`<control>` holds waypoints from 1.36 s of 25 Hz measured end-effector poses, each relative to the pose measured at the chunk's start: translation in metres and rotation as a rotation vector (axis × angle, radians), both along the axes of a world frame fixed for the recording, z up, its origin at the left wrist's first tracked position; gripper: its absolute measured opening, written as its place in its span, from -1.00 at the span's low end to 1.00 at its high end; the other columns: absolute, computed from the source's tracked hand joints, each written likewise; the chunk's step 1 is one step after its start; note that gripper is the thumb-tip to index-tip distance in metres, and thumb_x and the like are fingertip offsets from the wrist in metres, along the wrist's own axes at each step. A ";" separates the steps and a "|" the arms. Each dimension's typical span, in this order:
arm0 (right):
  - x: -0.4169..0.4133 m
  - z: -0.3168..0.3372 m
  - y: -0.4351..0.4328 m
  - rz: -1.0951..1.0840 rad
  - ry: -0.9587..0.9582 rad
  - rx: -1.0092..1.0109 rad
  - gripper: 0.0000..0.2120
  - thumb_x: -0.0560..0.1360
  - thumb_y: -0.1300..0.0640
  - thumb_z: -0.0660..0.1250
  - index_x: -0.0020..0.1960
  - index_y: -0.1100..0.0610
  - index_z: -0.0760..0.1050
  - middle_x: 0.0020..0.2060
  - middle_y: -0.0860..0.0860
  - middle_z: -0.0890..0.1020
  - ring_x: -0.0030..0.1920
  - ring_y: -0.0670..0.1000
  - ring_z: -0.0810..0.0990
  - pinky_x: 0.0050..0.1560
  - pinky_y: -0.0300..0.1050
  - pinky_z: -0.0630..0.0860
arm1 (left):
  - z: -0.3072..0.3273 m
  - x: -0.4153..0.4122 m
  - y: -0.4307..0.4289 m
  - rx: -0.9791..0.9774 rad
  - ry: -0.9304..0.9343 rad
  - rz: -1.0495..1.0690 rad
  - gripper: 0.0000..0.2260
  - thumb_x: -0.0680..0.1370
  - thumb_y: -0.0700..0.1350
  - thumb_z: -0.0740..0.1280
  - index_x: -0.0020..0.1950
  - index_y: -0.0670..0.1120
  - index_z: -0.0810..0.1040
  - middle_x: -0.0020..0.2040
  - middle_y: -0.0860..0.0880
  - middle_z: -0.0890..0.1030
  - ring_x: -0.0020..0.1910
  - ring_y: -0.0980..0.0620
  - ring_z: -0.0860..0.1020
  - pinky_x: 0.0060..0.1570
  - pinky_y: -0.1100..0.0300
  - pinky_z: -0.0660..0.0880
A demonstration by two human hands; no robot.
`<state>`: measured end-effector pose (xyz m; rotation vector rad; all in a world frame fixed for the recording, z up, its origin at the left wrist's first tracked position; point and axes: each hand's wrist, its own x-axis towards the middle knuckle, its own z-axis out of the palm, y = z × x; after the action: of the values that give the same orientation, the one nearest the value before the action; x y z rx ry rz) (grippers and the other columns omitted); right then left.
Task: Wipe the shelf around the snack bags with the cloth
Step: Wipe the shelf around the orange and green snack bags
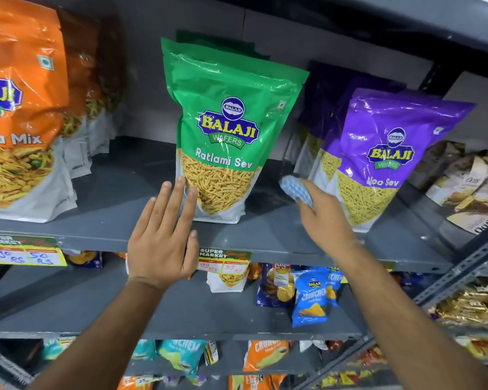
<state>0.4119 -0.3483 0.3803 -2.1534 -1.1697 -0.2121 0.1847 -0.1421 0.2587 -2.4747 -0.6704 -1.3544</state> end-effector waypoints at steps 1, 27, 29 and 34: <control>0.010 0.001 0.018 -0.059 -0.020 -0.030 -0.62 0.62 0.27 0.25 0.42 0.09 0.51 0.15 0.16 0.71 0.12 0.17 0.65 0.03 -0.11 0.50 | 0.000 0.000 0.000 0.000 -0.003 0.001 -0.36 0.71 0.02 0.03 0.80 -0.14 0.16 0.79 -0.19 0.21 0.77 -0.21 0.22 0.69 -0.17 0.31; 0.203 -0.063 0.223 0.061 0.279 -0.464 -0.10 0.34 -0.72 0.07 0.55 -0.30 0.29 0.54 0.04 0.47 0.46 0.21 0.50 0.46 0.23 0.43 | -0.001 0.003 0.001 0.089 -0.015 -0.003 -0.38 0.71 0.01 0.04 0.76 -0.17 0.27 0.75 -0.24 0.29 0.74 -0.21 0.30 0.65 -0.17 0.35; 0.184 -0.065 0.211 0.092 0.276 -0.456 -0.33 0.53 -0.50 0.16 0.53 -0.20 0.39 0.52 0.08 0.49 0.45 0.18 0.50 0.46 0.19 0.43 | -0.001 0.002 0.002 0.079 -0.026 0.005 -0.38 0.70 0.01 0.04 0.77 -0.17 0.26 0.75 -0.24 0.29 0.75 -0.22 0.30 0.64 -0.19 0.37; 0.088 -0.010 0.165 0.099 0.222 -0.403 -0.58 0.69 -0.17 0.15 0.43 -0.01 0.51 0.44 0.12 0.56 0.36 0.17 0.57 0.30 -0.05 0.45 | 0.000 0.001 0.002 0.064 -0.016 -0.001 -0.37 0.70 0.02 0.05 0.77 -0.17 0.24 0.76 -0.24 0.28 0.74 -0.23 0.30 0.64 -0.19 0.36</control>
<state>0.5002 -0.1829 0.3702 -2.3757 -1.2652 0.3264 0.1856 -0.1396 0.2591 -2.4172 -0.6191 -1.3749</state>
